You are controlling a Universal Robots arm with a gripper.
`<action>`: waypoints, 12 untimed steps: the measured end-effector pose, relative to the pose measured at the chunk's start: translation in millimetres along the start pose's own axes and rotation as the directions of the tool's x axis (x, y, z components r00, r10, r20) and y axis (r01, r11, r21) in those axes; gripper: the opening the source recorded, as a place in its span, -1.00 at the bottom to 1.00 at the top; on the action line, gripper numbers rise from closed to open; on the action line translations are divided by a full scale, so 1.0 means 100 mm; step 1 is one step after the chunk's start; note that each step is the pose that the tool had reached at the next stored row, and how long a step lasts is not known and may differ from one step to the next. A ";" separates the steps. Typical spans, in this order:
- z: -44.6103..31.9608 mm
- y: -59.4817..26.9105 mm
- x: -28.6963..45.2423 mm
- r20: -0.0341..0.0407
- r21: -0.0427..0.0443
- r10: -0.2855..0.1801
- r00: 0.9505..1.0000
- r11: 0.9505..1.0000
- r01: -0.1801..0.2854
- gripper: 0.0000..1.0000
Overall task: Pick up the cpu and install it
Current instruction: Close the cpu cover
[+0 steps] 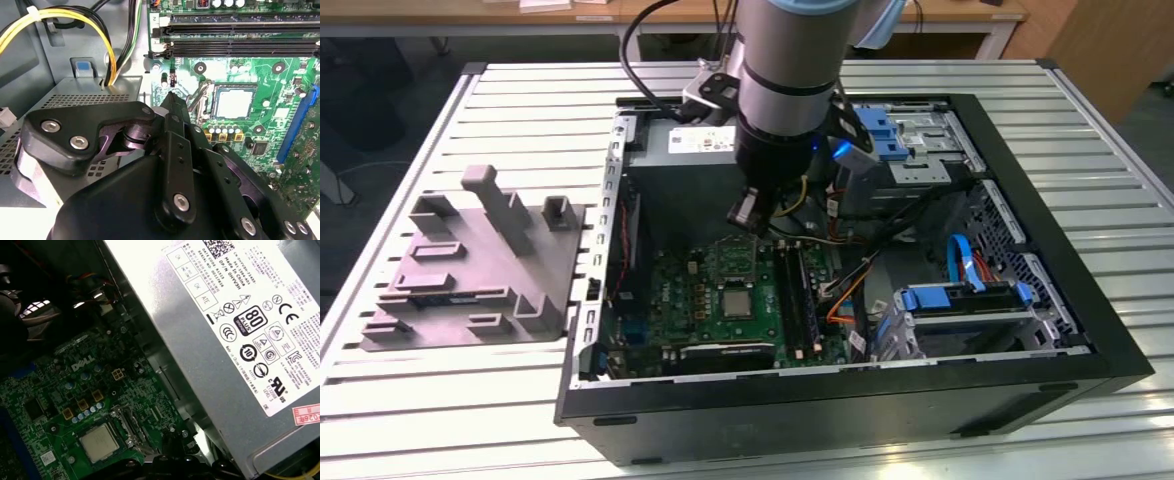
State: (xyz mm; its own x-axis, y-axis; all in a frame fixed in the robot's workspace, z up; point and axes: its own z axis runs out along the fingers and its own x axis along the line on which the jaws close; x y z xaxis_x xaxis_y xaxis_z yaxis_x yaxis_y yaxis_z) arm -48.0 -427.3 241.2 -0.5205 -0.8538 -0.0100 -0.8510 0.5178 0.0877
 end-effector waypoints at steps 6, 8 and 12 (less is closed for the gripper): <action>-0.001 -0.012 -0.008 0.000 0.000 -0.002 1.000 1.000 0.002 -0.79; -0.005 -0.012 -0.009 0.000 0.000 -0.002 1.000 1.000 0.002 -0.79; -0.018 -0.011 -0.009 0.000 0.000 -0.002 1.000 1.000 0.002 -0.79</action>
State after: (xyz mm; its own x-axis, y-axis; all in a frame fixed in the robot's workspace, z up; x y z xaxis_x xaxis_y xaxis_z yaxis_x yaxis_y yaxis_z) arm -46.4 -427.2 242.9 -0.5189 -0.8548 -0.0100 -0.8520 0.5162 0.0877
